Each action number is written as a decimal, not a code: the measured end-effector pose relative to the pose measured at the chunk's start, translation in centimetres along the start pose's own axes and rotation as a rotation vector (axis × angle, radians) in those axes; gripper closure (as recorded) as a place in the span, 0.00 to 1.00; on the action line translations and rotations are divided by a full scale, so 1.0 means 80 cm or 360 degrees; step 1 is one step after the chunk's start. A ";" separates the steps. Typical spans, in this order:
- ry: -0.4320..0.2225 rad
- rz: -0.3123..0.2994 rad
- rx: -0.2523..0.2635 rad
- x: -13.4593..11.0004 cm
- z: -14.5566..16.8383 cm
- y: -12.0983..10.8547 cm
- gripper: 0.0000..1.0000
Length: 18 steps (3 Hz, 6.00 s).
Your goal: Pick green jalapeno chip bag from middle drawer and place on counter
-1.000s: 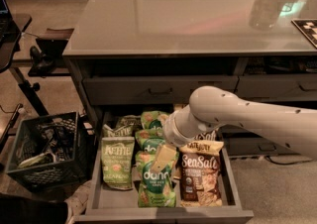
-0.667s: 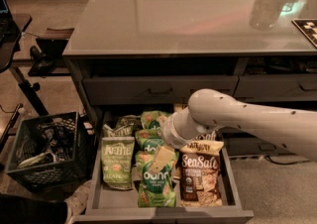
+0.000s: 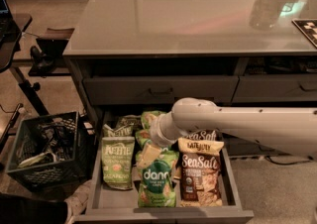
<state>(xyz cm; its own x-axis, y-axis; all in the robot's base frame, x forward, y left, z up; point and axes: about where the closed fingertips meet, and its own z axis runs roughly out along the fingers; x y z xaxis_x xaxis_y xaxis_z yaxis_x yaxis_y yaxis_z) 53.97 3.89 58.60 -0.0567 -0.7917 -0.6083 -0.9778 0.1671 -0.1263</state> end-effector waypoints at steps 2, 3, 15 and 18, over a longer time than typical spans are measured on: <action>-0.0082 -0.0123 -0.0046 -0.036 0.068 -0.007 0.00; -0.0116 -0.0174 -0.0081 -0.047 0.095 -0.013 0.00; 0.0040 0.0022 -0.0269 0.022 0.208 -0.027 0.63; 0.0052 0.0061 -0.0251 0.032 0.200 -0.020 1.00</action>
Offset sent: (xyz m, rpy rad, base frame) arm 0.0275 0.0871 -0.0382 0.0658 -0.0419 0.1487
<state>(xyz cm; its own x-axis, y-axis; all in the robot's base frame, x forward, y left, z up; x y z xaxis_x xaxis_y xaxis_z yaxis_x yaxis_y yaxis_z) 58.60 11.01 44.73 -0.0984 -0.8057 -0.5841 -0.9942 0.1051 0.0226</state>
